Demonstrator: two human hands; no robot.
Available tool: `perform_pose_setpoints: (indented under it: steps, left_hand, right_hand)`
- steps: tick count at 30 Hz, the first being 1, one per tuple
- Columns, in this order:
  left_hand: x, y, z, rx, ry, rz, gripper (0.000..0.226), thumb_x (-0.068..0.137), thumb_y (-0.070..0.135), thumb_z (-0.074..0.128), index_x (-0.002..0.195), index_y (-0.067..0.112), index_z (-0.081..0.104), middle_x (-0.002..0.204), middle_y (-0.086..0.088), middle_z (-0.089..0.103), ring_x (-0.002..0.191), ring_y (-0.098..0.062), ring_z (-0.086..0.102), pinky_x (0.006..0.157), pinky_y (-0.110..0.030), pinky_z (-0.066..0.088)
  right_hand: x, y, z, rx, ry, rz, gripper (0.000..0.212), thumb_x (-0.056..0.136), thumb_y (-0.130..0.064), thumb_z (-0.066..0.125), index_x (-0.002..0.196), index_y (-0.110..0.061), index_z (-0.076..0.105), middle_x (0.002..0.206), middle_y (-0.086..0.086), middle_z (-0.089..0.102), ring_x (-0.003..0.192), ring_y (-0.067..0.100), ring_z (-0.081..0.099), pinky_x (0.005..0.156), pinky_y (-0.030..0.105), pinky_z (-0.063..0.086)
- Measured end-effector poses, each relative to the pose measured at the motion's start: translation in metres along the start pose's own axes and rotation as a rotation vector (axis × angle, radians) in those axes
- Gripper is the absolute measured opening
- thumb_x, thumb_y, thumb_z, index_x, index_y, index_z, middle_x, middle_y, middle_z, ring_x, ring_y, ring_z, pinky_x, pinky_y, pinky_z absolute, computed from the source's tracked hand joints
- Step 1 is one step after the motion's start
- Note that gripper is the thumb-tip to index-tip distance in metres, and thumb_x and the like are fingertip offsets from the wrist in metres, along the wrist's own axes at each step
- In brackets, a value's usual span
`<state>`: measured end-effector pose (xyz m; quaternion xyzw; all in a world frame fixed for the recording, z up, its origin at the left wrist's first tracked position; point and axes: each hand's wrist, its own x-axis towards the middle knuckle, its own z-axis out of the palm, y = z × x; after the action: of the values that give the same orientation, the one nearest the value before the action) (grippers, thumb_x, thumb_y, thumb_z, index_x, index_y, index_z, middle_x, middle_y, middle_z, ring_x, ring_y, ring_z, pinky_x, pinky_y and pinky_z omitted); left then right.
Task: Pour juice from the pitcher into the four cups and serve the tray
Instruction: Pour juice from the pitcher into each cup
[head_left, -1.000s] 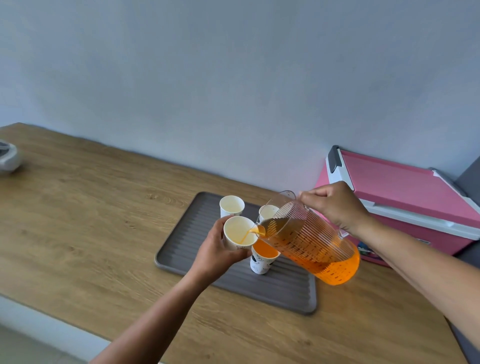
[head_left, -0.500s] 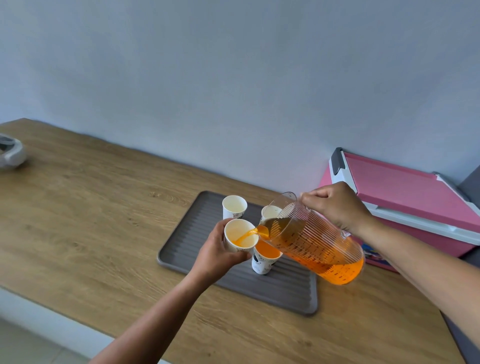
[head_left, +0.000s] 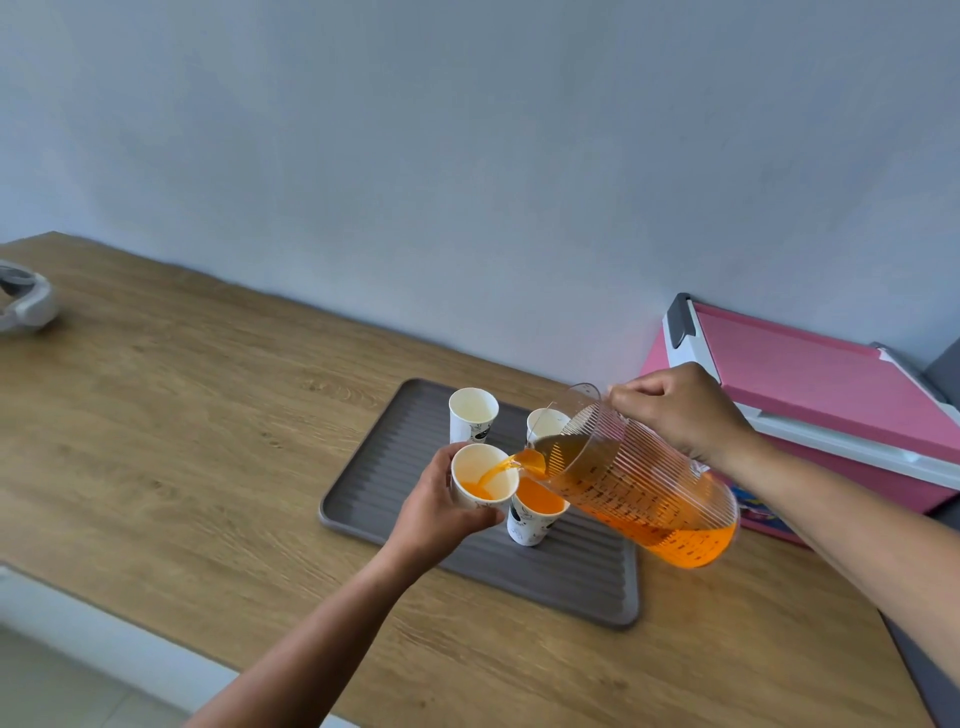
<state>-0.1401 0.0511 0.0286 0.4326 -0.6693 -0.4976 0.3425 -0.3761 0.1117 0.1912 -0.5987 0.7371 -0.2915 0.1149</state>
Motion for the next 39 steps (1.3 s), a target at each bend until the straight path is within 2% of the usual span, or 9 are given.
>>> perform_pose_setpoints:
  steps: [5,9,15,20,25,28,39]
  left_hand:
    - [-0.001,-0.003,0.0,-0.016,-0.006,-0.014,0.075,0.064,0.021,0.088,0.123,0.039,0.045,0.112,0.019,0.06,0.101,0.009,0.055,0.087,-0.022,0.049]
    - [-0.001,-0.004,0.001,-0.019,-0.015,-0.013,0.076,0.065,0.02,0.088,0.126,0.035,0.045,0.114,0.016,0.06,0.104,0.002,0.055,0.088,-0.026,0.05]
    - [-0.001,-0.007,0.001,-0.026,-0.019,-0.023,0.079,0.064,0.022,0.088,0.129,0.033,0.045,0.115,0.013,0.06,0.105,-0.001,0.057,0.087,-0.025,0.05]
    - [-0.001,-0.009,0.001,-0.021,-0.022,-0.026,0.078,0.064,0.022,0.088,0.128,0.033,0.045,0.114,0.015,0.06,0.103,-0.001,0.057,0.082,-0.02,0.048]
    - [-0.001,-0.011,0.002,-0.008,-0.036,-0.033,0.079,0.063,0.024,0.089,0.128,0.032,0.043,0.115,0.013,0.059,0.103,-0.002,0.057,0.081,-0.019,0.048]
    - [-0.001,-0.013,0.002,-0.005,-0.034,-0.037,0.08,0.063,0.024,0.089,0.129,0.031,0.043,0.115,0.012,0.06,0.104,-0.002,0.058,0.082,-0.02,0.048]
    - [0.001,-0.015,0.005,-0.005,-0.039,-0.043,0.08,0.063,0.025,0.089,0.128,0.032,0.043,0.114,0.012,0.06,0.104,-0.002,0.058,0.082,-0.019,0.048]
  right_hand:
    - [0.002,0.001,-0.001,-0.014,0.011,-0.003,0.035,0.085,-0.046,0.066,0.075,-0.016,0.081,0.086,-0.002,0.078,0.083,0.016,0.071,0.082,0.042,0.057]
    - [0.003,0.0,-0.002,-0.029,0.011,-0.001,0.03,0.085,-0.047,0.066,0.079,-0.021,0.081,0.093,-0.004,0.078,0.086,0.011,0.069,0.084,0.04,0.056]
    - [0.003,0.003,-0.001,-0.03,-0.003,0.016,0.032,0.083,-0.051,0.065,0.079,-0.024,0.08,0.094,-0.006,0.078,0.087,0.01,0.069,0.085,0.041,0.056]
    - [0.002,0.003,0.002,-0.026,-0.007,0.014,0.029,0.084,-0.049,0.066,0.076,-0.025,0.08,0.087,-0.009,0.076,0.084,0.008,0.069,0.079,0.033,0.054]
    - [-0.001,0.005,0.004,-0.011,-0.025,0.019,0.027,0.085,-0.048,0.067,0.073,-0.027,0.078,0.079,-0.012,0.072,0.078,0.005,0.067,0.066,0.025,0.043]
    - [-0.001,0.006,0.005,-0.01,-0.027,0.02,0.027,0.086,-0.048,0.067,0.076,-0.026,0.079,0.077,-0.015,0.068,0.08,0.003,0.066,0.067,0.023,0.045]
    - [-0.001,0.01,0.006,-0.023,-0.021,0.022,0.023,0.084,-0.049,0.068,0.067,-0.035,0.074,0.072,-0.02,0.068,0.079,0.004,0.067,0.072,0.027,0.05]
